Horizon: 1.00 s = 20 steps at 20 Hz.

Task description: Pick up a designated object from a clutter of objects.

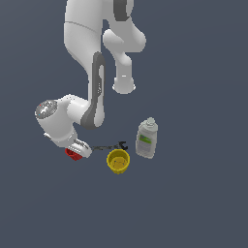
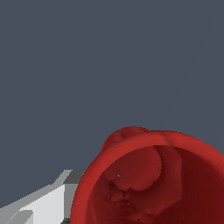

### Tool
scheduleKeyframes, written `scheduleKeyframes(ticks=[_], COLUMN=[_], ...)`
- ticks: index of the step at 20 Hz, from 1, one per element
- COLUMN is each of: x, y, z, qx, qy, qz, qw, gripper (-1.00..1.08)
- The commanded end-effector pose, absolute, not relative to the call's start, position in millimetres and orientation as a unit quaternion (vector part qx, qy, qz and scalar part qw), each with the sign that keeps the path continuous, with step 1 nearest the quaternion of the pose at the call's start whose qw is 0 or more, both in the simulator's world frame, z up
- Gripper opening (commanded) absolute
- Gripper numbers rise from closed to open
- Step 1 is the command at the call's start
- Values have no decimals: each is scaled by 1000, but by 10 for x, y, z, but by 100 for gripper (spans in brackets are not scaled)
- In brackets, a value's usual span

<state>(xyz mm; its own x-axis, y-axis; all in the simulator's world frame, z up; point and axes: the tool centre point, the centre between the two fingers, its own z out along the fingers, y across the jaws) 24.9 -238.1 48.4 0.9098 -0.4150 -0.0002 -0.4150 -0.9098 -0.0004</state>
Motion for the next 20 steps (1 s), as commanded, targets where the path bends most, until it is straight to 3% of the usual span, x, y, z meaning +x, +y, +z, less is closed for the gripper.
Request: scheduleKeyframes(ticks=[1,12,20], x=[249,251,225], y=[-2385,-2383,-2388], z=[471,511,832], qx=[-977,-977,-977], qy=[213,212,213], qz=[0,-1,-1], qw=[0,0,0], gripper=[-100,-100,-100])
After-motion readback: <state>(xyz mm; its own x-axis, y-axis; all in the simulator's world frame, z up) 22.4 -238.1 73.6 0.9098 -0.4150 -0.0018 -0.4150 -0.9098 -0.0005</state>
